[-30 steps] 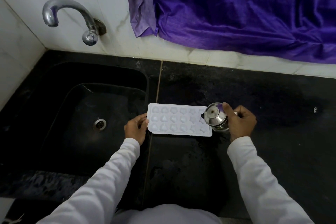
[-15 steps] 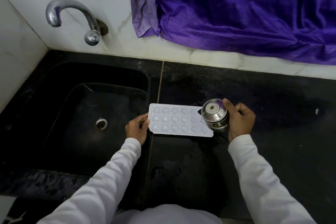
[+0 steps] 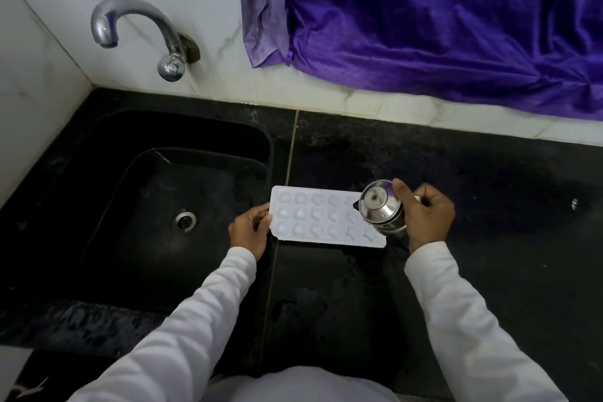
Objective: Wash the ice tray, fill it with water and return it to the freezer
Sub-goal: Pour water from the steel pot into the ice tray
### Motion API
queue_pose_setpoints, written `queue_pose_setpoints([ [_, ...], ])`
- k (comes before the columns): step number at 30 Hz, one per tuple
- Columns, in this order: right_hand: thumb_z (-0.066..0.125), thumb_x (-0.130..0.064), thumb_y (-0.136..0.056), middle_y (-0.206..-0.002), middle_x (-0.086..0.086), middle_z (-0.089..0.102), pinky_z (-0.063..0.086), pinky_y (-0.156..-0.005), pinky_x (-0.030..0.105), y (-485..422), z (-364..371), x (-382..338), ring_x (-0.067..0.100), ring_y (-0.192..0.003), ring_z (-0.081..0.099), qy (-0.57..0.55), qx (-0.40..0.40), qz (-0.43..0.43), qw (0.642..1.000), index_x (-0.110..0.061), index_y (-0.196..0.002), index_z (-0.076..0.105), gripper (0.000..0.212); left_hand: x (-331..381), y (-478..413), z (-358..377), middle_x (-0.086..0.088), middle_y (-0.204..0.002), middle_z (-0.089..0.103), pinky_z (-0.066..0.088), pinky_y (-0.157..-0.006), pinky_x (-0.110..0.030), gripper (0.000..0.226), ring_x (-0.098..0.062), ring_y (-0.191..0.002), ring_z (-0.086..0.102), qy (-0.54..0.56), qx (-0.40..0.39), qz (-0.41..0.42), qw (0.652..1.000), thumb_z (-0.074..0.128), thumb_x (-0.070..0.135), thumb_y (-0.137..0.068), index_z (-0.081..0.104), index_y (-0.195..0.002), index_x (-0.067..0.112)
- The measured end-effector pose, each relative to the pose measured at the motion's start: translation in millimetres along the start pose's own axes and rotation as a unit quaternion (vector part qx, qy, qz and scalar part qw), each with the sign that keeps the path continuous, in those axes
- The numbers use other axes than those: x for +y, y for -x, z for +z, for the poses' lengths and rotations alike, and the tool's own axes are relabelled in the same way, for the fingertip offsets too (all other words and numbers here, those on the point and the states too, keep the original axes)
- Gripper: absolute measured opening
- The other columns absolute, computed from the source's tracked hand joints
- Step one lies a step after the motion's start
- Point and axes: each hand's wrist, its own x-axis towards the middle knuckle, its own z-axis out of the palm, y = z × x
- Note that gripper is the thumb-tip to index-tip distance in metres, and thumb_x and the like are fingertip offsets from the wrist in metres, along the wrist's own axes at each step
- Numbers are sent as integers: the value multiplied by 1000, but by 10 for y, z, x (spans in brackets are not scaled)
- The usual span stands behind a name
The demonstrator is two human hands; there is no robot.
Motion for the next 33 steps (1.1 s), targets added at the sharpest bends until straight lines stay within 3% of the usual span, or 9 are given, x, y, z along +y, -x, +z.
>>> queue_pose_setpoints([
  [5, 82, -20, -80, -56, 7, 43, 45, -56, 27, 3, 13, -14, 17, -55, 40, 4, -5, -11, 1000, -1, -58, 43, 48, -3, 4, -3, 7, -101, 75, 50, -102, -32, 26, -9, -100, 69, 4, -4, 1, 1000, 66, 12, -91, 72, -114, 21],
  [23, 82, -18, -79, -55, 4, 42, 44, -55, 25, 14, 65, -66, 15, -54, 39, -3, -16, -19, 1000, -11, -54, 43, 47, 3, 9, -8, 3, -106, 75, 50, -102, -33, 26, -10, -101, 69, -6, -6, 7, 1000, 65, 13, -92, 72, -116, 18],
  [33, 80, -15, -80, -50, -5, 43, 46, -57, 22, 18, 138, -151, 9, -53, 43, -91, -17, 52, 994, -13, -56, 42, 46, 8, 18, -9, 4, -105, 75, 51, -101, -33, 26, -9, -101, 69, -3, -4, 2, 1000, 65, 13, -91, 72, -115, 19],
])
